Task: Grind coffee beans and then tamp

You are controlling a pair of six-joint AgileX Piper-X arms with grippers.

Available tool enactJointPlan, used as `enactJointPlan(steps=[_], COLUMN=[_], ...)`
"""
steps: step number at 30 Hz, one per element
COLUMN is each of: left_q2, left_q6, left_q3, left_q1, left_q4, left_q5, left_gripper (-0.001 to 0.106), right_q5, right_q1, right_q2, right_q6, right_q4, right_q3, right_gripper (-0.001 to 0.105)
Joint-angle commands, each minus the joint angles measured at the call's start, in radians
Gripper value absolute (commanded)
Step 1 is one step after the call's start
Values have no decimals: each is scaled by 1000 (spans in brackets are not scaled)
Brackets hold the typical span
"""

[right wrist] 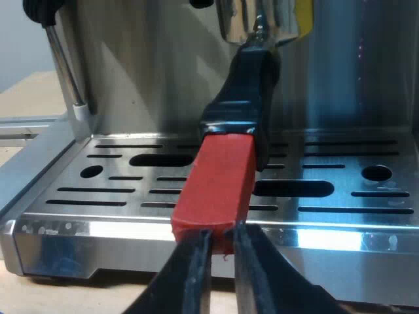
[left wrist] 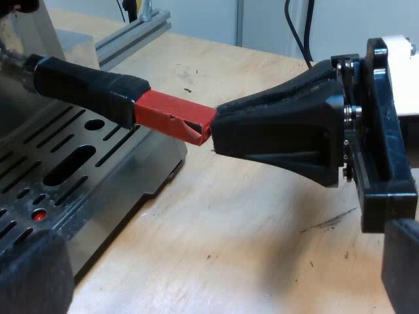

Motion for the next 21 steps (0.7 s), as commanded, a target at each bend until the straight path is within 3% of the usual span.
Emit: enactJointPlan(steps=[1,11,21], left_q2=[-3,-3,-3], left_q6=[-1,-1,-1], left_q3=[-2,-2,-2], left_q1=[-7,-7,-7], left_q4=[-18,-18,-25], left_q5=[18,18,18], left_gripper=[97,97,97], right_q5=[112,104,125], right_q1=[-36,-21,93], right_q2=[0,0,0], right_q6=[-5,-5,4], right_q4=[-45,-36,74], right_q3=[-10,-10,-10], right_gripper=[13,13,13])
